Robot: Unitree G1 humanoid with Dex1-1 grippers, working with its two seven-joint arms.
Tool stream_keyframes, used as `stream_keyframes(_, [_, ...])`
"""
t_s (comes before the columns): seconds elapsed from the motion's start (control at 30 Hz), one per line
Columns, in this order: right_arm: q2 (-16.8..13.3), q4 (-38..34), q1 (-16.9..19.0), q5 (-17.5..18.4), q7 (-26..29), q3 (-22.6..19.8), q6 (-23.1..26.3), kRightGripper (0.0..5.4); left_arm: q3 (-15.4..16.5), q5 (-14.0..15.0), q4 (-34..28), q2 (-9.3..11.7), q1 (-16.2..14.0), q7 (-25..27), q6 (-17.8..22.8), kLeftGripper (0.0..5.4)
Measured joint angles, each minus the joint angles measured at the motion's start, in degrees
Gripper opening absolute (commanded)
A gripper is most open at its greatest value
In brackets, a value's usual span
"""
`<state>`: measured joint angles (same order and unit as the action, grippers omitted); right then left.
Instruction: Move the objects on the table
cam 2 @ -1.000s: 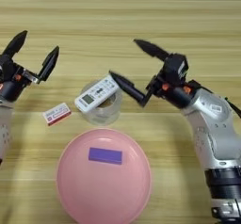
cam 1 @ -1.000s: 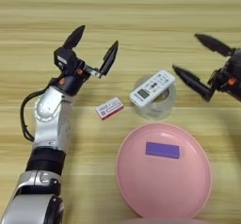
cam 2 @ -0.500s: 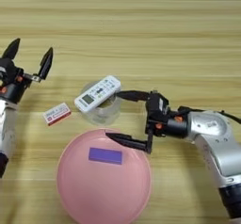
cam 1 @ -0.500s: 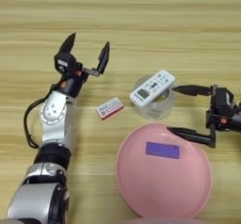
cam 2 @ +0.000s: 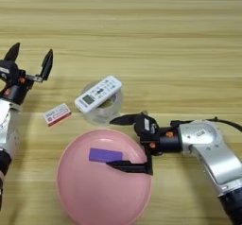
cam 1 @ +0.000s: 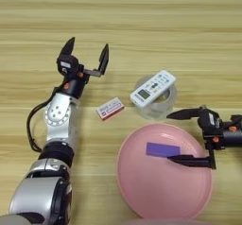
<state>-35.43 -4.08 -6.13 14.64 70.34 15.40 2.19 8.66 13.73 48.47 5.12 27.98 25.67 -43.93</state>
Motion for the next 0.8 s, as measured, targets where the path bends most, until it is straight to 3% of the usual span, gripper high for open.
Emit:
stream_keyframes(0.07, [-0.1,-0.3,0.0,-1.5,0.0,0.9,-0.1,5.40,0.1,0.0,0.2,0.0,0.1,-0.1,-0.2,5.39])
stream_keyframes(0.4, [-0.7,0.3,-0.3,-9.9,-2.1,5.0,-0.5,4.14,0.2,0.1,1.7,0.0,0.6,-0.7,-0.4,5.40])
stream_keyframes(0.8, [-0.5,1.7,-2.1,-11.0,-2.0,6.7,0.9,2.55,0.2,0.1,2.2,0.0,1.0,-0.7,-1.0,5.40])
